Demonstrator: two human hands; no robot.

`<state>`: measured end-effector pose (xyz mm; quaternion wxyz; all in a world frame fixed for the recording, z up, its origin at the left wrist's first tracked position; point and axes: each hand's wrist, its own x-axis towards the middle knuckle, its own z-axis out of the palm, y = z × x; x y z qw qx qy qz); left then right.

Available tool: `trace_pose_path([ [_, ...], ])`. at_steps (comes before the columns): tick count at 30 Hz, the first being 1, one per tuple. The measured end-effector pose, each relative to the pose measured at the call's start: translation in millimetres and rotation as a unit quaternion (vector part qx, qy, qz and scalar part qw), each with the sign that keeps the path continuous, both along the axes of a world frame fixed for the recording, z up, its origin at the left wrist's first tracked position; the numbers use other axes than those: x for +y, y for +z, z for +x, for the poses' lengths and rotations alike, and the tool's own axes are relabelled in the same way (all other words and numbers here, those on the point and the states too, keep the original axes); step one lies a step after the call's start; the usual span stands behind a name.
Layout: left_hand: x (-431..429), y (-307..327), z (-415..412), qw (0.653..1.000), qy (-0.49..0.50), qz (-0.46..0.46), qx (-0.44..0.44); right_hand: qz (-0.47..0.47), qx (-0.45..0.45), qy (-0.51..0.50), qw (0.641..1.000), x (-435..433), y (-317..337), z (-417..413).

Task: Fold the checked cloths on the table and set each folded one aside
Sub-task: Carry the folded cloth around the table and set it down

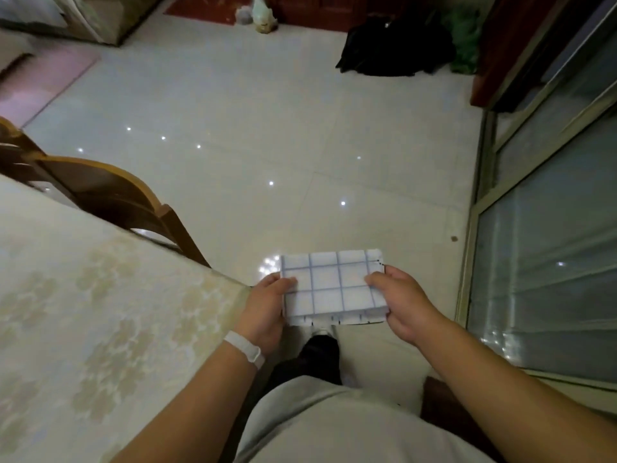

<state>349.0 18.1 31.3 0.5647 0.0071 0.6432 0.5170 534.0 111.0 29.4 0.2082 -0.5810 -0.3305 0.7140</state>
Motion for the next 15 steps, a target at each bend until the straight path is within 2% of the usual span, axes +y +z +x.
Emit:
trace_pose_path([
  [15,192.3,-2.3,-152.4,0.997,-0.005,0.068,0.024,0.049,-0.044,0.036,0.997,192.7,39.9,-149.0],
])
